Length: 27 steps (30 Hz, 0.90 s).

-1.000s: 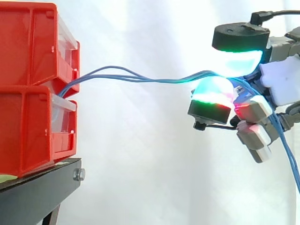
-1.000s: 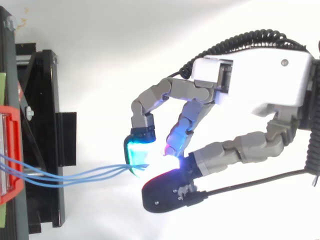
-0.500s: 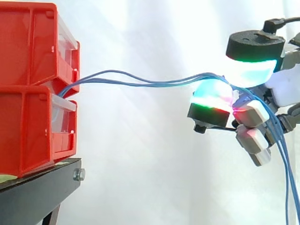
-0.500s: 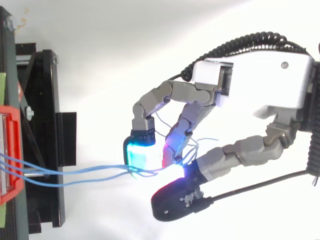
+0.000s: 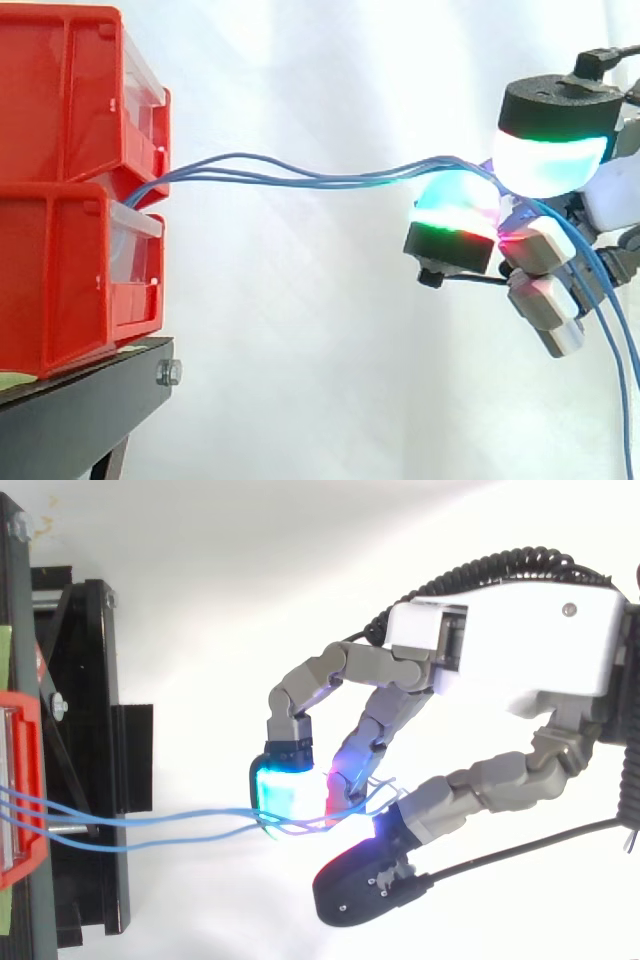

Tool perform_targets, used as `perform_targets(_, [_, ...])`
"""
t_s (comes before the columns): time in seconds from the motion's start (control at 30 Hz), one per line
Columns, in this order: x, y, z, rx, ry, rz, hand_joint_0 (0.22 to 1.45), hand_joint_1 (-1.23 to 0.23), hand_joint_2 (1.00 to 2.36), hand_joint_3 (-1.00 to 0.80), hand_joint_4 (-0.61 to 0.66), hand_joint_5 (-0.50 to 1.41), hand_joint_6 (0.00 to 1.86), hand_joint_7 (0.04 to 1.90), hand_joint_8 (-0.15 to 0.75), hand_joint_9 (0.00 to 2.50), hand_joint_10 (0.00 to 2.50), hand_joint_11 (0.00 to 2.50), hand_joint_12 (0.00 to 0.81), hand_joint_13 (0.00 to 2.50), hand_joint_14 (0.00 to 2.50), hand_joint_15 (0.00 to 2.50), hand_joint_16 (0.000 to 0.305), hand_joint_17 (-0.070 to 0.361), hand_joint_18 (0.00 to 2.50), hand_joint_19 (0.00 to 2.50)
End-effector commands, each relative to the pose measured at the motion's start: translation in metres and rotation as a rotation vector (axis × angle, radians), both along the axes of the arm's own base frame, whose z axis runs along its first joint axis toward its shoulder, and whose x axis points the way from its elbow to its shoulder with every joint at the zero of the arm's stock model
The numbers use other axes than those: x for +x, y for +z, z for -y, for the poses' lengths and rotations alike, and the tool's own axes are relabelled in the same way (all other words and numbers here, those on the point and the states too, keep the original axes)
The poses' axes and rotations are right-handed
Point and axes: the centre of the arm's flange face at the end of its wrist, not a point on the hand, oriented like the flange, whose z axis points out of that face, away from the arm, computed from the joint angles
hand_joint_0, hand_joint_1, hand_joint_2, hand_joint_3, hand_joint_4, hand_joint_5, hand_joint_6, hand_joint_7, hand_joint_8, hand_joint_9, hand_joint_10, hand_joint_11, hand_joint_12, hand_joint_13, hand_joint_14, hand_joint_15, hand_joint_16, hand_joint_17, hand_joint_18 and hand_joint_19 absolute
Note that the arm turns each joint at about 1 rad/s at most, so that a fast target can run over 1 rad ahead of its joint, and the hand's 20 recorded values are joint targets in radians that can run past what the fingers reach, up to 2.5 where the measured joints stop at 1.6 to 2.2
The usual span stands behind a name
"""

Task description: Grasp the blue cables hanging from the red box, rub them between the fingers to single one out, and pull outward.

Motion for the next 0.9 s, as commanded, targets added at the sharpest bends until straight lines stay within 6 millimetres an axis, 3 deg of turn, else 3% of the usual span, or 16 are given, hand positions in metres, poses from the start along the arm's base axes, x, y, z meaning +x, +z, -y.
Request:
perform_targets(0.0, [0.0, 0.0, 0.0, 0.008, -0.001, -0.002, 0.65, -0.87, 1.0, -0.5, 0.1, -0.16, 0.85, 1.0, 0.234, 1.15, 0.02, 0.65, 0.297, 0.95, 0.03, 0.65, 0.046, 0.103, 0.7, 0.66])
perform_targets(0.17, [0.0, 0.0, -0.001, 0.008, 0.001, 0.0, 0.54, -0.76, 1.0, -0.5, 0.12, -0.15, 0.82, 1.01, 0.245, 1.18, 0.02, 0.65, 0.315, 0.98, 0.03, 0.66, 0.049, 0.11, 0.72, 0.67])
perform_targets(0.43, [-0.001, 0.001, 0.001, 0.008, -0.002, -0.002, 0.57, -0.7, 1.0, -0.49, 0.1, -0.14, 0.77, 1.06, 0.25, 1.21, 0.02, 0.64, 0.311, 0.98, 0.03, 0.66, 0.048, 0.109, 0.71, 0.68])
perform_targets(0.57, [-0.001, 0.001, 0.002, 0.009, -0.004, 0.0, 0.61, -0.74, 1.02, -0.12, 0.02, -0.15, 0.83, 1.11, 0.267, 1.2, 0.02, 0.64, 0.324, 1.0, 0.03, 0.66, 0.05, 0.113, 0.73, 0.66])
perform_targets(0.63, [0.0, 0.0, 0.002, 0.01, -0.005, -0.001, 0.63, -0.79, 1.02, -0.04, -0.03, -0.17, 0.88, 1.03, 0.27, 1.18, 0.02, 0.65, 0.327, 0.99, 0.03, 0.65, 0.051, 0.115, 0.74, 0.65])
perform_targets(0.73, [-0.001, 0.002, 0.002, 0.013, -0.006, -0.001, 0.66, -0.83, 1.02, -0.08, -0.07, -0.18, 0.88, 1.01, 0.243, 1.12, 0.02, 0.65, 0.305, 0.96, 0.03, 0.66, 0.048, 0.107, 0.71, 0.66])
perform_targets(0.87, [-0.001, 0.01, 0.003, 0.011, -0.003, -0.014, 0.73, -0.91, 1.01, -0.32, -0.05, -0.18, 0.86, 0.95, 0.224, 1.1, 0.02, 0.66, 0.299, 0.95, 0.03, 0.66, 0.047, 0.106, 0.7, 0.63])
